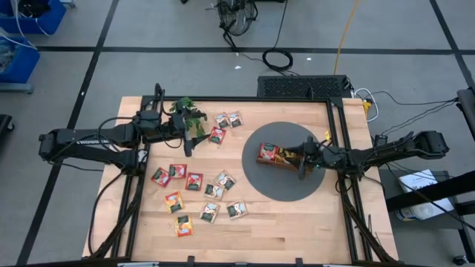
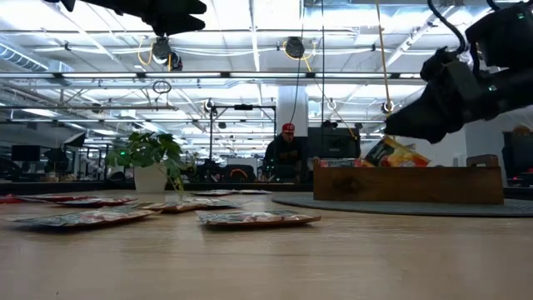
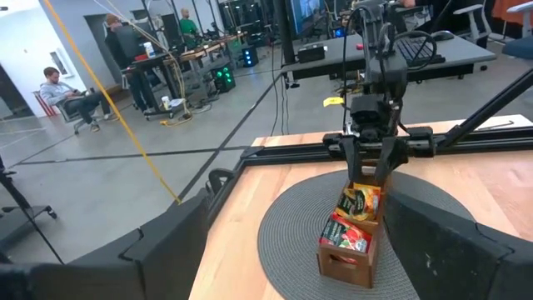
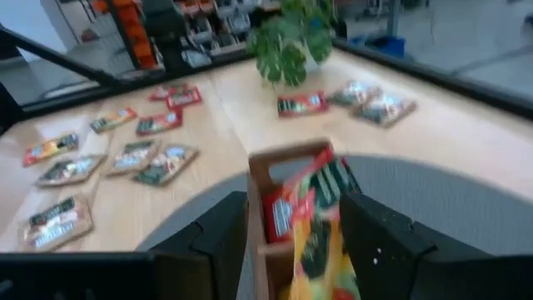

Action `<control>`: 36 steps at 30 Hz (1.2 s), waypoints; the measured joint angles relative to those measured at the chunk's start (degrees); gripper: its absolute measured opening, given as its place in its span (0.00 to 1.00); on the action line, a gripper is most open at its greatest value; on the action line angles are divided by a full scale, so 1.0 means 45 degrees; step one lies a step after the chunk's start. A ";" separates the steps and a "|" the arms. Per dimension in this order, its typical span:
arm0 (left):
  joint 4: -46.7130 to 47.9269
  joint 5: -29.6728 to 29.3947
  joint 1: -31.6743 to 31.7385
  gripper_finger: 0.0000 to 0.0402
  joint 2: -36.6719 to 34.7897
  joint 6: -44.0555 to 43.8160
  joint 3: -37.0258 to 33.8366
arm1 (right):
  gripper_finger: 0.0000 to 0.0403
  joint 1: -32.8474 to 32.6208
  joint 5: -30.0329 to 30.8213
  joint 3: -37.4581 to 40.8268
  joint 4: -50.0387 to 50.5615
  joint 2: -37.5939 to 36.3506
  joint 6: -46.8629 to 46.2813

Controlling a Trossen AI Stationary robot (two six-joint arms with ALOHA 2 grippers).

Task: Pick & Place Tea
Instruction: Put the yellow tea bag into the middle section of the wooden organizer

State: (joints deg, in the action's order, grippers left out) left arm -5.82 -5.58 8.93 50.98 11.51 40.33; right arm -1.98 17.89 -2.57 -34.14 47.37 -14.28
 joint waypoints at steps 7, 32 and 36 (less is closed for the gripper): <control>0.0000 0.0000 0.0000 0.87 0.0000 0.0003 0.0003 | 0.43 0.0000 -0.0718 -0.0184 -0.0863 -0.0010 0.1416; -0.0023 -0.0001 -0.0005 0.87 0.0000 0.0005 0.0003 | 0.00 0.0000 -0.2678 -0.4585 1.0303 0.0109 0.1797; -0.0068 0.0000 -0.0005 0.88 0.0000 0.0005 0.0003 | 0.00 0.0000 -0.2715 -0.4585 1.0879 0.0258 0.1333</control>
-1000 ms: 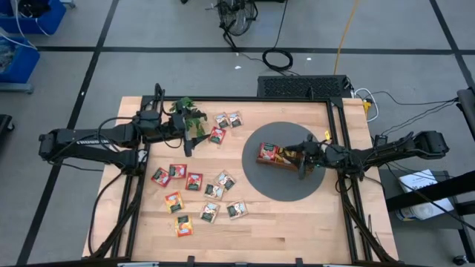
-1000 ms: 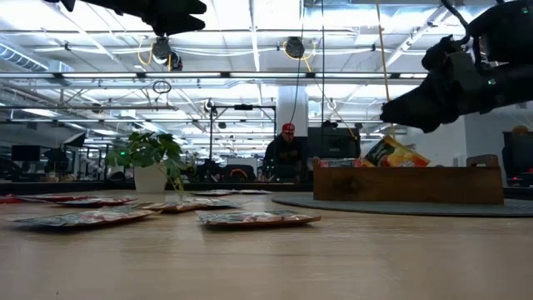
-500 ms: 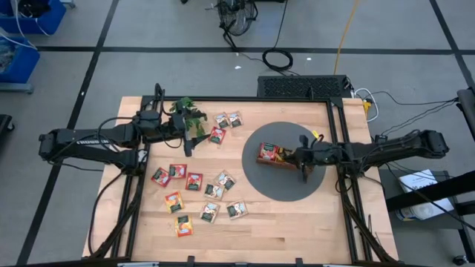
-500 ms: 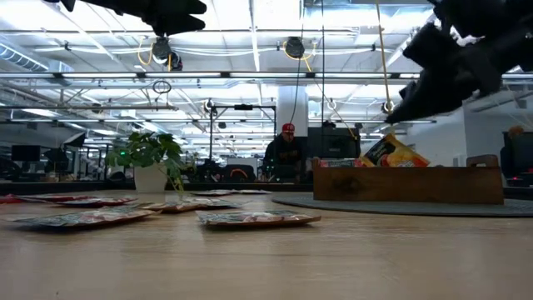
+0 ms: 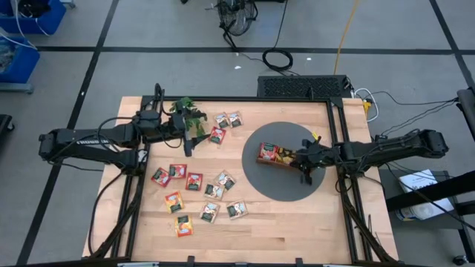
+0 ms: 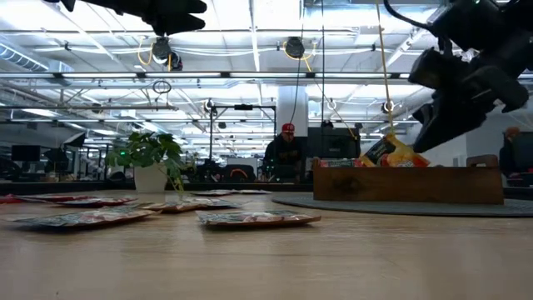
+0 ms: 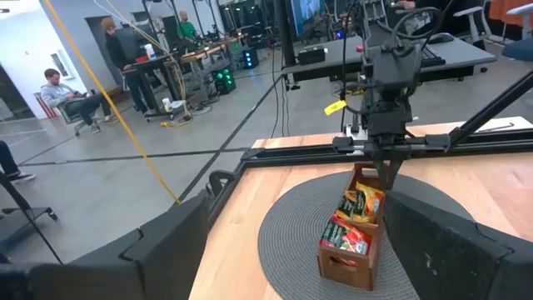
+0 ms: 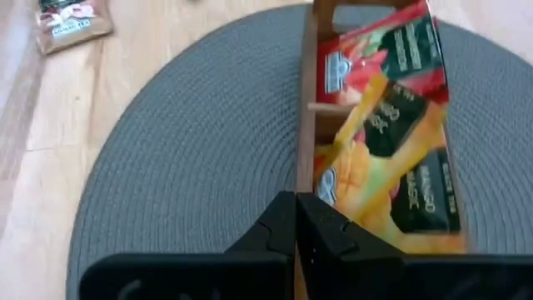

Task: Pick & Place Tea
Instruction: Put the yellow tea bag into the middle section of the wooden organizer

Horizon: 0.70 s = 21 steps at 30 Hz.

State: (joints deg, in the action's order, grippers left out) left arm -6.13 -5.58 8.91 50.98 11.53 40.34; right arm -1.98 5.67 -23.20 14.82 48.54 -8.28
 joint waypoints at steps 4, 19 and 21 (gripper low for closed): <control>-0.0001 0.0000 0.0000 0.88 0.0003 0.0000 0.0000 | 0.00 0.0000 0.0000 0.0000 0.0689 0.0230 -0.0389; -0.0010 0.0000 0.0000 0.87 0.0002 0.0000 0.0000 | 0.00 0.0197 0.0787 -0.0024 0.0209 0.1152 -0.0170; -0.0011 0.0000 0.0000 0.88 0.0001 0.0000 0.0000 | 0.00 0.0304 0.0828 -0.0024 0.0098 0.1260 -0.0131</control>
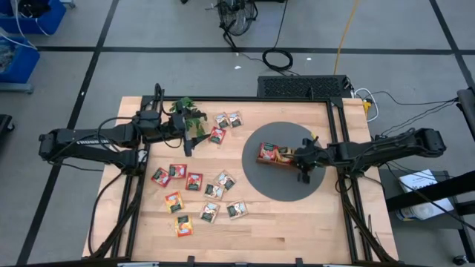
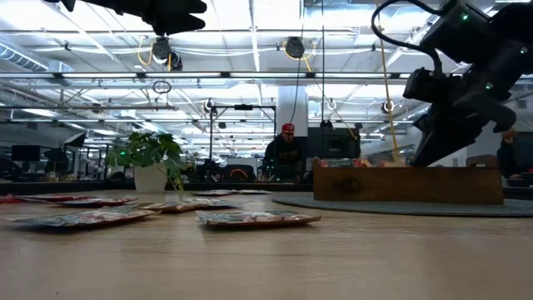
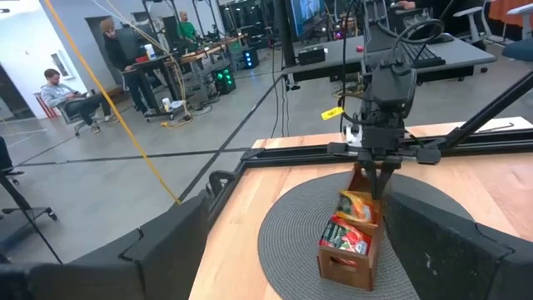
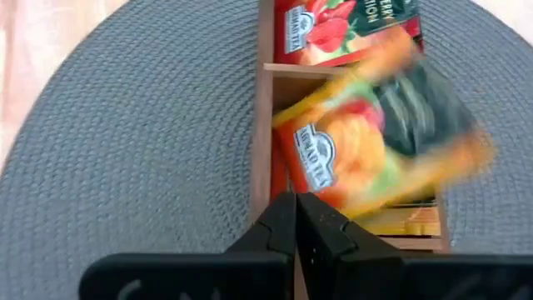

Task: Pick & Place Tea
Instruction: Put the yellow tea bag into the middle section of the wooden organizer, then put the red tea bag into the left section of the wooden organizer

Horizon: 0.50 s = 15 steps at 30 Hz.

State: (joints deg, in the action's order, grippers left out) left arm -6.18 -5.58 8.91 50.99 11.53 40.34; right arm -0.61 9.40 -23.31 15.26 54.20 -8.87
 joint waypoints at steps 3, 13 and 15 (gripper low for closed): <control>-0.0004 0.0000 0.0000 0.88 0.0001 0.0001 0.0000 | 0.00 0.0060 0.0468 0.0000 -0.0134 0.0181 0.0030; -0.0004 0.0000 0.0001 0.88 0.0001 0.0005 0.0000 | 0.00 -0.0086 0.0911 0.0015 -0.1748 0.0133 0.0369; -0.0004 0.0000 0.0001 0.87 0.0004 0.0005 0.0000 | 0.00 -0.0144 0.0910 0.0015 -0.2492 0.0025 0.0616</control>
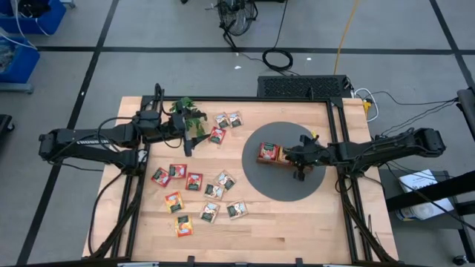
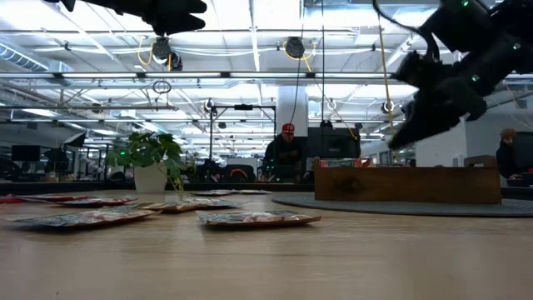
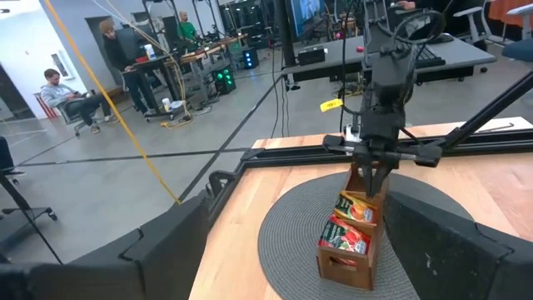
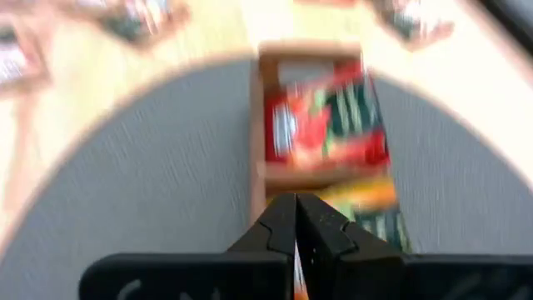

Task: Pick & Place Tea
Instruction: Put the red tea bag into the left section of the wooden organizer

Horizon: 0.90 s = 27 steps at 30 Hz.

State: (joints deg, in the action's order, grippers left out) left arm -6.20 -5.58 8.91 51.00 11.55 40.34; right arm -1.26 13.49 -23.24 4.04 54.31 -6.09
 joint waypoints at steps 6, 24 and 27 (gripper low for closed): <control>0.0012 0.0000 0.0001 0.87 -0.0005 0.0164 0.0005 | 0.00 0.0000 -0.0038 0.0000 -0.2264 -0.0066 0.0176; -0.0025 0.0000 0.0001 0.87 0.0000 0.0597 0.0005 | 0.02 0.0005 -0.0053 0.2931 -0.9050 -0.0066 0.0273; -0.0227 0.0000 -0.0001 0.87 0.0000 0.0785 0.0005 | 0.06 0.0005 -0.0043 0.3304 -0.9577 -0.0066 0.0281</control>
State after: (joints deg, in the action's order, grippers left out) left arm -7.22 -5.58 8.91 51.00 15.08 40.36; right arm -1.23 13.30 -8.38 -39.06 54.02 -4.83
